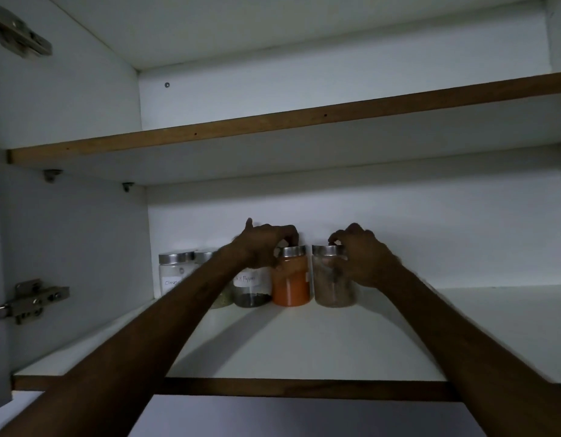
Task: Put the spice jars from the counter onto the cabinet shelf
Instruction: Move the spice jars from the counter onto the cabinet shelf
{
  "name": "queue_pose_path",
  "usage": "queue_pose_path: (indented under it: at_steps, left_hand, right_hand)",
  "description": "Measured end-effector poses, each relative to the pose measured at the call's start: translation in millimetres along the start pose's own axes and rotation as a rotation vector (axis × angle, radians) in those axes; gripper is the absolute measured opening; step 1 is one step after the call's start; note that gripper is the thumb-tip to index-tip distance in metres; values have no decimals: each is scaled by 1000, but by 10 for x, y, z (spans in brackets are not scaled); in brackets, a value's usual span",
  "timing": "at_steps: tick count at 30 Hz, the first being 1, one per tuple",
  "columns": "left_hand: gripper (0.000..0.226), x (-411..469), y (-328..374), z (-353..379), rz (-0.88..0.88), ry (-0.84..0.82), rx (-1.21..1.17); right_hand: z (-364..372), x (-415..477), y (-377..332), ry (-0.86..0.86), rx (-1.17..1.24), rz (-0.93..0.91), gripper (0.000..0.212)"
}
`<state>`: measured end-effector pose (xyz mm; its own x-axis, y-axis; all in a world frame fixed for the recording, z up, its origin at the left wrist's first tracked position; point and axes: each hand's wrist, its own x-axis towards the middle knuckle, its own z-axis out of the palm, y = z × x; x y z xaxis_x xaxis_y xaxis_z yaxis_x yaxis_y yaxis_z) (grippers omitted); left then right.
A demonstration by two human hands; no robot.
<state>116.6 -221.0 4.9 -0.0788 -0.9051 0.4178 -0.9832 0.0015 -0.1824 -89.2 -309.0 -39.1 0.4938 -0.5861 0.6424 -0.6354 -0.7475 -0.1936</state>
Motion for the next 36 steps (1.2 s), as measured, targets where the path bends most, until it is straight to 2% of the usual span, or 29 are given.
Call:
queue_pose_path:
  at_steps: [2, 4, 6, 8, 11, 14, 17, 22, 25, 26, 30, 36]
  left_hand:
    - [51, -23, -44, -10, 11, -9, 27]
    - [67, -36, -42, 13, 1, 18, 23]
    - [76, -53, 13, 49, -27, 59, 5]
    - [73, -74, 73, 118, -54, 88, 36]
    - [57, -75, 90, 215, -15, 162, 79]
    - [47, -67, -26, 175, 44, 144, 37]
    - [52, -79, -124, 153, 87, 122, 79]
    - [74, -71, -94, 181, 54, 120, -31]
    - [71, -66, -19, 254, 61, 136, -13]
    - [67, -58, -8, 274, 65, 153, -14]
    - [58, -69, -115, 263, 69, 120, -122]
    - [59, -157, -186, 252, 71, 75, -214]
  right_hand:
    - [66, -9, -83, 18, -91, 26, 56]
    - [74, 6, -99, 41, 61, 52, 59]
    - [16, 22, -31, 94, 244, 61, 53]
    - [-38, 17, 54, 52, 323, -21, 41]
    - [13, -57, 77, -119, 368, -115, 42]
    - [87, -21, 58, -36, 266, -93, 43]
    - [163, 9, -7, 2, 83, -10, 56]
    - [103, 47, 96, 45, 356, 14, 62]
    - [52, -12, 190, -133, 315, -43, 64]
    - [75, -34, 182, -145, 283, -48, 66]
    - [171, -25, 66, -77, 202, -5, 70]
    - [279, -24, -49, -55, 155, 22, 76]
